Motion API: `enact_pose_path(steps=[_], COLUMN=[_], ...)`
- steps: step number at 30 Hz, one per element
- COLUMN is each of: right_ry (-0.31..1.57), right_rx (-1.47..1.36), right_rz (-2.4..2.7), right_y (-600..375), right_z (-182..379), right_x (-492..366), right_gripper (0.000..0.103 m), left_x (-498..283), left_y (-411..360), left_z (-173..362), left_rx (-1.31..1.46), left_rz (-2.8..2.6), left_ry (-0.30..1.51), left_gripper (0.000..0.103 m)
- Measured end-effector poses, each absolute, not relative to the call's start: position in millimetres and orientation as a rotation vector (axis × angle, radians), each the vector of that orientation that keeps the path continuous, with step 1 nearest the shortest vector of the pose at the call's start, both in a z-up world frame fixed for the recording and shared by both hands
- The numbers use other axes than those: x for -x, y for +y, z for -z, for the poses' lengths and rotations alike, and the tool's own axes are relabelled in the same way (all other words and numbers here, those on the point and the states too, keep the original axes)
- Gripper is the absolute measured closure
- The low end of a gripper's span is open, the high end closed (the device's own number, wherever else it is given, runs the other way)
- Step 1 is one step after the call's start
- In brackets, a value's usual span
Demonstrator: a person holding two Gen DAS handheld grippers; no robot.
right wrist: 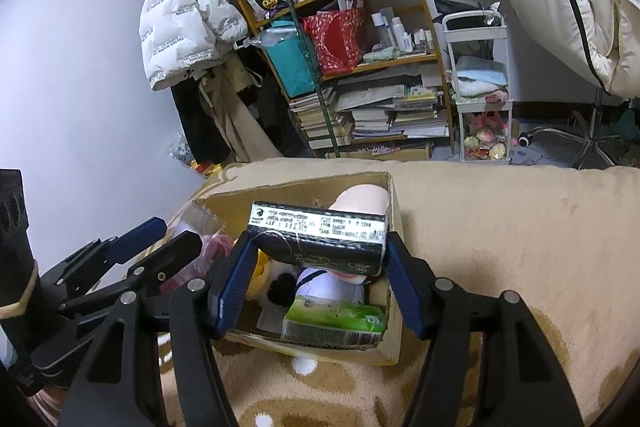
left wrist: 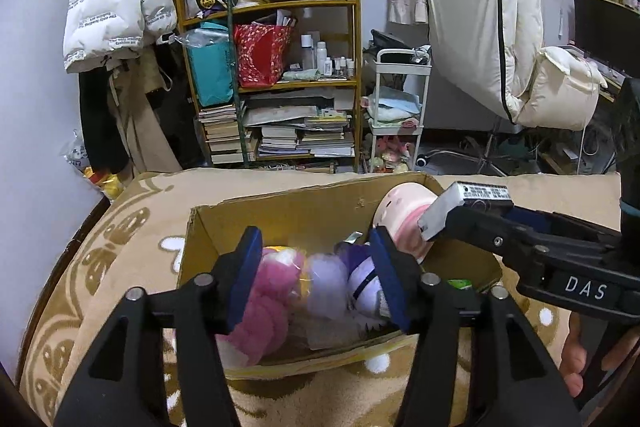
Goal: Organize soft objects
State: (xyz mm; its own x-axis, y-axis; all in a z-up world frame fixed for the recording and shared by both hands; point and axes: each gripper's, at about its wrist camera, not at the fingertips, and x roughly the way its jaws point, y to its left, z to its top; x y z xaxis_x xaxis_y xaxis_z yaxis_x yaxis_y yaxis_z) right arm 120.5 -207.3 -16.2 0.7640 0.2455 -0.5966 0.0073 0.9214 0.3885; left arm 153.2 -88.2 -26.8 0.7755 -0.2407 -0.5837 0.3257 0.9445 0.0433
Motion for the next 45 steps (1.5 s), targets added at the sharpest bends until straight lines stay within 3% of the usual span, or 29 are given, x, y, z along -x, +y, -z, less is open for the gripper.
enact_pose_path(steps=[4, 8, 13, 17, 20, 25, 45], right_ry=[0.701, 0.714, 0.735, 0.713, 0.701, 0.681, 0.519], right_rx=[-0.394, -0.399, -0.413, -0.39, -0.359, -0.326, -0.196], right_rz=[-0.141, -0.147, -0.159, -0.145, -0.129, -0.118, -0.091], right_y=[-207, -208, -208, -205, -202, -199, -181], right_z=[18, 20, 23, 17, 12, 1, -56], right_x=[-119, -120, -121, -115, -108, -92, -9], right_gripper=[0.034, 0.034, 0.033, 0.016, 0.012, 0.0, 0.0], left_x=[-153, -150, -138, -129, -118, -98, -9], left_y=[-83, -73, -62, -52, -44, -34, 4], left_z=[25, 25, 24, 19, 12, -1, -36], left_rx=[-0.134, -0.112, -0.134, -0.109, -0.101, -0.127, -0.137], left_rz=[0.287, 0.251, 0.201, 0.178, 0.16, 0.145, 0.078], left_ry=[0.615, 0.627, 0.64, 0.637, 0.626, 0.596, 0.528], left_gripper=[0.044, 0.026, 0.024, 0.012, 0.009, 0.007, 0.006])
